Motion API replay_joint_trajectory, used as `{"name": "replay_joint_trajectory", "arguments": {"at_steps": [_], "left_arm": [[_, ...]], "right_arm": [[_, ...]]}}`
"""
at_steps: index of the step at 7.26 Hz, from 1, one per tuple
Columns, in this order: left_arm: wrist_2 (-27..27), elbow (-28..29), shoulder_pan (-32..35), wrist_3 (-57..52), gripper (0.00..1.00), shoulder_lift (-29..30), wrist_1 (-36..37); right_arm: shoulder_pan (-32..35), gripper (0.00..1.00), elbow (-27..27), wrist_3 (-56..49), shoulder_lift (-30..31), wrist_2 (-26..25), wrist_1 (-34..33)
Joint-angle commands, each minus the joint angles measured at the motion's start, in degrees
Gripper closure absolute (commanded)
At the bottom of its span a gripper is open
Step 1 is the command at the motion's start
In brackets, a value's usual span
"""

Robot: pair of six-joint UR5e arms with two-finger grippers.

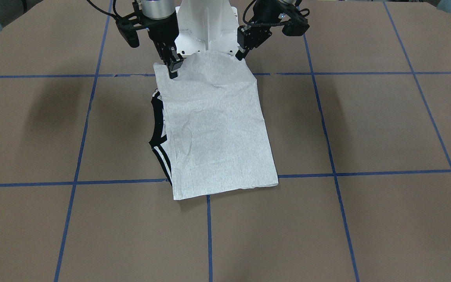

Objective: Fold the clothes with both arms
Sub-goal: 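Grasp the near edge with both grippers and lift it toward the far edge, then lay the near edge onto the far half and open both grippers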

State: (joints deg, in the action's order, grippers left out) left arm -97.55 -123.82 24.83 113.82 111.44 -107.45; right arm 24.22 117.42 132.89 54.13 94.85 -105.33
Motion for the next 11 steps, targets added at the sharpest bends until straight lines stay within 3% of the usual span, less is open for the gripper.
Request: {"name": "replay_joint_trajectory", "arguments": {"at_steps": [1, 4, 7, 8, 9, 11], "left_arm": [[-2.73, 6.55, 7.66, -7.52, 1.0, 3.34, 0.23], [-2.82, 15.42, 12.16, -12.55, 1.0, 7.55, -0.74], [-2.74, 26.83, 14.27, -13.0, 1.0, 9.49, -11.16], [-2.74, 31.4, 15.5, -15.96, 0.77, 10.02, -15.03], [-2.65, 35.01, 17.17, -20.34, 0.4, 10.2, -17.5], [-2.91, 36.28, 21.73, -25.63, 0.36, 10.2, -17.79]], "right_arm": [[6.17, 1.0, -9.54, -5.51, -3.58, 4.01, 4.95], [11.28, 1.0, -22.53, -10.8, -10.16, 7.01, 8.97], [16.37, 1.0, -36.18, -15.1, -15.27, 11.22, 17.77], [17.17, 1.0, -39.6, -17.64, -16.42, 12.36, 19.97], [17.18, 0.01, -44.34, -19.49, -16.86, 12.11, 27.99], [21.1, 0.0, -48.6, -29.57, -17.74, 12.72, 30.89]]}}
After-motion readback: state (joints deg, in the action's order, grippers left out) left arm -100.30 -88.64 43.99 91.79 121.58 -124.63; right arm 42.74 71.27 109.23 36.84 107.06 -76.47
